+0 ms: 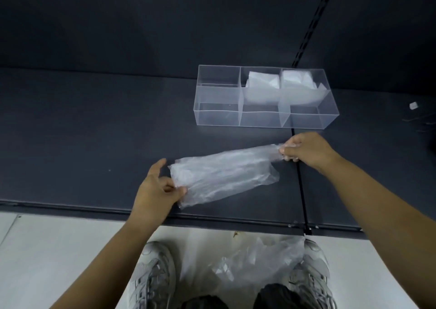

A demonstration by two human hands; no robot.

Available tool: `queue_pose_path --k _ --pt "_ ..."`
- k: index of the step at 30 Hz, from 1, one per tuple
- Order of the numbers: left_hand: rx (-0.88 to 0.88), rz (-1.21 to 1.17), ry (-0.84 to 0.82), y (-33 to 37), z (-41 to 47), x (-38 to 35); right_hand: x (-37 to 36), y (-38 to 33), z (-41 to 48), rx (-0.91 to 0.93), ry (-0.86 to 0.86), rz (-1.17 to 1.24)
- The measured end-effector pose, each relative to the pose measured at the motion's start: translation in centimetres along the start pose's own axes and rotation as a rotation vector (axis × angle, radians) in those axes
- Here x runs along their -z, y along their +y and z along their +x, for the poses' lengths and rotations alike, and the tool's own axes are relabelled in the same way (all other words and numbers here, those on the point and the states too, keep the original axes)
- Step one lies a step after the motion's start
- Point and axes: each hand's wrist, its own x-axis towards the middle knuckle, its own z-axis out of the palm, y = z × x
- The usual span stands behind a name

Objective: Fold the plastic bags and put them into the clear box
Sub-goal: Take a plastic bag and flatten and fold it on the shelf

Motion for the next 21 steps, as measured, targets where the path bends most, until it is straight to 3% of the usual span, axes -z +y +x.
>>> queue_pose_path --k 4,6,8,10,13,16,21 --pt "-0.095 0.226 0.185 0.3 -1.3 0.0 0.3 -0.2 -0.1 -0.002 0.037 -0.160" --pt "-0.343 0.361 0.403 0.7 -1.9 -0.6 0.1 -0.2 -0.4 0.002 0.086 -0.172" --pt "-0.638 0.454 0.488 1.4 -2.3 -1.9 -0.3 0.1 -0.6 -0.009 0.156 -0.169" --pt "-0.791 0.553 0.321 1.5 -2.2 -3.4 -0.6 0.2 -0.8 -0.016 0.203 -0.160" --pt "-0.598 0.758 0.017 0.7 -1.1 -5.0 -0.8 0.4 -0.9 -0.025 0.205 -0.155" --pt "-0.520 0.966 -0.016 -0.5 0.2 -5.3 -0.4 0.7 -0.9 -0.025 0.211 -0.038" --pt "-0.540 1.011 -0.060 0.0 0.4 -5.4 0.6 1.0 -1.1 -0.092 0.299 0.229"
